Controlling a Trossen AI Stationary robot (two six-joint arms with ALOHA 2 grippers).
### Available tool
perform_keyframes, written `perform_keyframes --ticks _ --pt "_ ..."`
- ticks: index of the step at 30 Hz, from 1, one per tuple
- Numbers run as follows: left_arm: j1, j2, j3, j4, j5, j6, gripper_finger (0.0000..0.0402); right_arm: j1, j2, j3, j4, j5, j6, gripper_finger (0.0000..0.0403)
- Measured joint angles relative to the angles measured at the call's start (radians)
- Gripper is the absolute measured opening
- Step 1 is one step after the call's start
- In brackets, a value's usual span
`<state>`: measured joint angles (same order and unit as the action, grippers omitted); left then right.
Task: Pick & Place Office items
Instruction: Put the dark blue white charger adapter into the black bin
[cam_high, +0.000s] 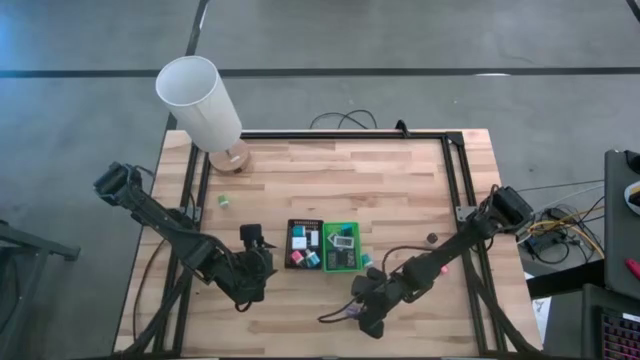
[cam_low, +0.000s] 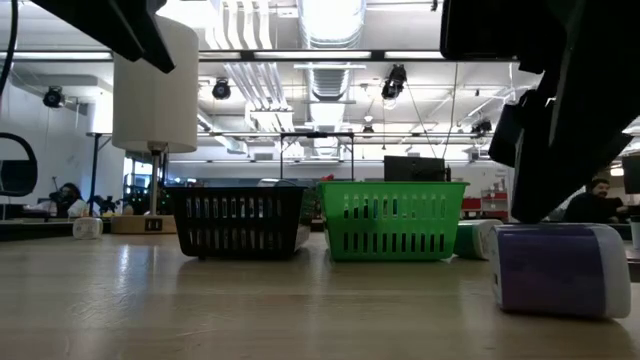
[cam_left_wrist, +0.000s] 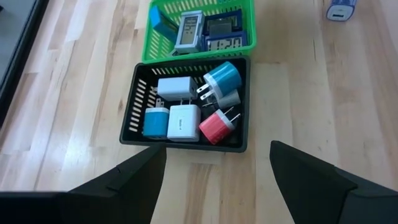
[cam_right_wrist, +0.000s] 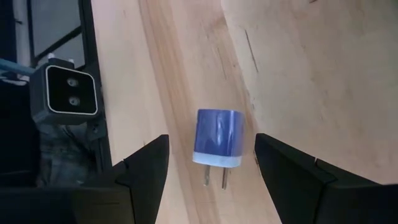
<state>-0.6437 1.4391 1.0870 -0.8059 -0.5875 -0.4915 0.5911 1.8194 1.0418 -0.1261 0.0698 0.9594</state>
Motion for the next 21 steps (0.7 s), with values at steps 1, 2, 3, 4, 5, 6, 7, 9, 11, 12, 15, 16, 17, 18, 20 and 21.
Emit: perform_keyframes --ticks 1,2,3,4,5,6,7,9,11,12,15,16,17,18,20,21 --pt "0.000 0.000 0.000 0.000 0.003 0.000 0.0291 0.000 0.009 0.001 0.009 -0.002 0.005 0.0235" --pt "0.000 0.000 0.000 0.000 0.004 -0.001 0.0291 0.000 0.020 0.007 0.011 -0.011 0.008 0.0235" --pt "0.000 0.000 0.000 0.000 0.004 -0.002 0.0291 0.000 0.036 0.016 0.009 -0.022 0.010 0.0235" --pt "0.000 0.000 0.000 -0.001 0.004 -0.004 0.0291 0.000 0.058 0.029 0.007 -0.036 0.010 0.0235" --pt "0.000 0.000 0.000 -0.003 0.004 -0.004 0.0291 0.000 0.089 0.049 0.007 -0.053 0.010 0.0235" --pt "0.000 0.000 0.000 -0.004 0.004 -0.005 0.0291 0.000 0.120 0.073 0.008 -0.071 0.006 0.0235" --pt "0.000 0.000 0.000 -0.004 0.004 -0.007 0.0291 0.000 0.153 0.098 0.007 -0.082 -0.001 0.0235" --pt "0.000 0.000 0.000 -0.004 0.004 -0.007 0.0291 0.000 0.212 0.162 0.006 -0.128 -0.010 0.0235" --pt "0.000 0.001 0.000 -0.005 0.005 -0.007 0.0291 -0.002 0.272 0.232 -0.022 -0.167 -0.017 0.0235" --pt "0.000 0.001 0.000 -0.005 0.006 -0.007 0.0291 -0.003 0.298 0.271 -0.053 -0.180 -0.023 0.0235" --pt "0.000 0.001 0.000 -0.007 0.014 -0.013 0.0291 -0.008 0.356 0.392 -0.189 -0.205 -0.068 0.0235" --pt "0.000 0.001 -0.001 -0.008 0.017 -0.015 0.0291 -0.010 0.374 0.434 -0.248 -0.208 -0.089 0.0235" --pt "0.000 0.001 -0.001 -0.008 0.021 -0.018 0.0291 -0.010 0.387 0.475 -0.307 -0.209 -0.114 0.0235" --pt "0.000 0.001 -0.001 -0.007 0.023 -0.019 0.0291 -0.011 0.399 0.514 -0.363 -0.210 -0.139 0.0235" --pt "-0.001 0.001 -0.001 -0.008 0.027 -0.019 0.0291 -0.012 0.418 0.582 -0.462 -0.214 -0.188 0.0235" --pt "-0.001 0.001 -0.001 -0.010 0.030 -0.020 0.0291 -0.011 0.423 0.607 -0.499 -0.213 -0.211 0.0235"
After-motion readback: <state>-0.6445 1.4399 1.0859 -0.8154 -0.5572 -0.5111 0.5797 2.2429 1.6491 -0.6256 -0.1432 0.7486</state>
